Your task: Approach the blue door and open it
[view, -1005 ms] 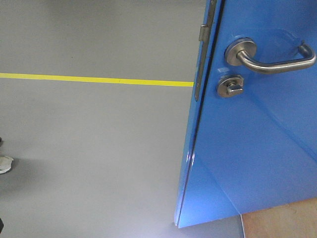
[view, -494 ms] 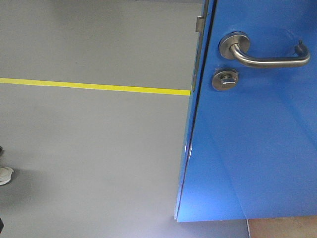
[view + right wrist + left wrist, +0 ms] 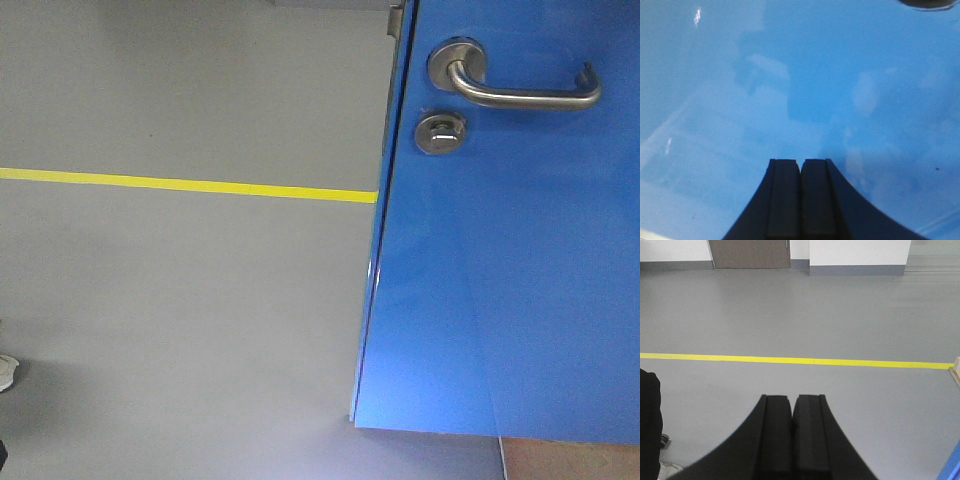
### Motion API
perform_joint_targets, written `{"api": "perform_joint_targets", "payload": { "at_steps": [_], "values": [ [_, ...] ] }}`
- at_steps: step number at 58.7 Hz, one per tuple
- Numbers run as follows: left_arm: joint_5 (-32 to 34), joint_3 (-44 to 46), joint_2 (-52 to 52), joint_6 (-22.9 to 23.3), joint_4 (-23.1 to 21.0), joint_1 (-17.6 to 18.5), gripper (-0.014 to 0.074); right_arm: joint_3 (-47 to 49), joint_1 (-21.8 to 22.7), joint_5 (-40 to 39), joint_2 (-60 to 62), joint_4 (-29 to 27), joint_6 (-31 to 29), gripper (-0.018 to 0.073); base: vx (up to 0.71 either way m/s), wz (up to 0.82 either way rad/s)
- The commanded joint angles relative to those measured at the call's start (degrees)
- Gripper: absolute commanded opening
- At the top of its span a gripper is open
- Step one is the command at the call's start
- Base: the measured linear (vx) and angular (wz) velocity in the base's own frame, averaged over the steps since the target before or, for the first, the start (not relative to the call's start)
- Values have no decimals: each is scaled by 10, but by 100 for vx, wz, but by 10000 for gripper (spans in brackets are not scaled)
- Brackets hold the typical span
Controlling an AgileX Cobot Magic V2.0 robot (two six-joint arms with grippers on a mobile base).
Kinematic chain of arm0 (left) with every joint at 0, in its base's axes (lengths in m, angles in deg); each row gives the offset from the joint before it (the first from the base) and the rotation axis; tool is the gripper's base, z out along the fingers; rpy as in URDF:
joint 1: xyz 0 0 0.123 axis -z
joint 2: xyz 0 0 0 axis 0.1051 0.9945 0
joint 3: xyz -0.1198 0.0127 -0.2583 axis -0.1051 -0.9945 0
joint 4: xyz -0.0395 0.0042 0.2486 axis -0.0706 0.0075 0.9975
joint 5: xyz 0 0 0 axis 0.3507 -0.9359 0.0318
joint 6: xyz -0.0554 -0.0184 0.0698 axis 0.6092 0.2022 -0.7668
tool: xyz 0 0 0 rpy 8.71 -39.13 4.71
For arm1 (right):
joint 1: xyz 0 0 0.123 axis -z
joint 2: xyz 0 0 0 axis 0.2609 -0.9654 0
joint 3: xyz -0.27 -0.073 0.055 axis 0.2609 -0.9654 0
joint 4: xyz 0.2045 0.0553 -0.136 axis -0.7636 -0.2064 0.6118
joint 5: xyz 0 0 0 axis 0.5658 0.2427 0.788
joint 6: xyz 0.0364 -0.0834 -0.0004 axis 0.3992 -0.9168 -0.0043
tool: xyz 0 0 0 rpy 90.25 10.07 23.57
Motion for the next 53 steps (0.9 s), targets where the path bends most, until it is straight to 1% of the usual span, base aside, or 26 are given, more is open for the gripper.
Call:
{"api": "perform_joint_targets", "payload": {
  "at_steps": [1,53],
  "values": [
    [47,12,-8,4,-2,1,73,18,1,-25,13,-9,-5,8,5,-1],
    [47,12,-8,4,-2,1,73,18,1,-25,13,-9,-5,8,5,-2]
  ]
}}
